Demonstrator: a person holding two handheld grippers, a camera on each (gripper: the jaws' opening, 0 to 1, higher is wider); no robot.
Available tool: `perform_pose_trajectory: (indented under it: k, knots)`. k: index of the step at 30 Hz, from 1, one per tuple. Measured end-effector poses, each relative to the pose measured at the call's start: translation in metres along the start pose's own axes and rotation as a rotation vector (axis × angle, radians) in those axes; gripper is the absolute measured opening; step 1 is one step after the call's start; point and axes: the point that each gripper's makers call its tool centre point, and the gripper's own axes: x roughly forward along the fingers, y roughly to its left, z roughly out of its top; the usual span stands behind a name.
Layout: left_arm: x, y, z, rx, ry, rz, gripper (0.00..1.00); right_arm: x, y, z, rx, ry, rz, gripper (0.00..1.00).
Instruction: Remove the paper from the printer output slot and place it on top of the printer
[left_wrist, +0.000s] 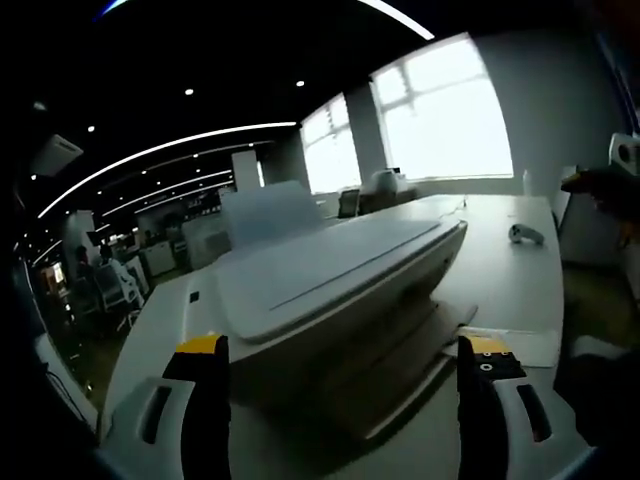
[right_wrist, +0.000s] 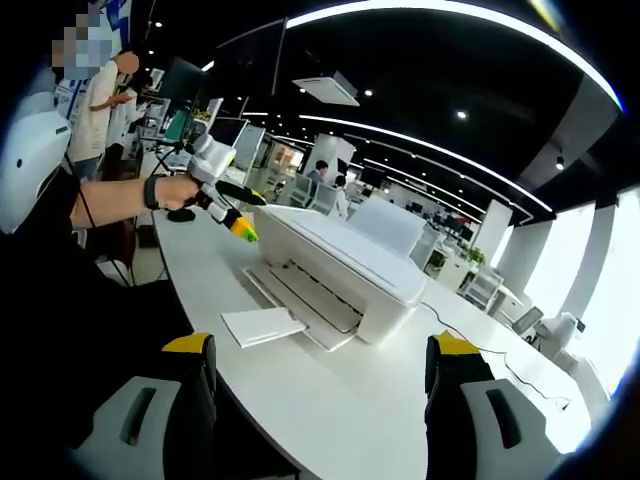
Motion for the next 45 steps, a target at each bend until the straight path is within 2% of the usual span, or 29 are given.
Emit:
perform_pose_trajectory:
  k: [30,45]
  knots:
    - [-0.016,-0.015,-0.021,0.0,0.013,-0.007,0.97,0.001,0.0,-0.003,-0.01,0.014,-0.015,0.82]
    - [-0.03,-0.03,-0.019,0.013,-0.002,-0.01,0.97,0.001,0.0,-0.002,-0.011,0.012,-0.013,0.82]
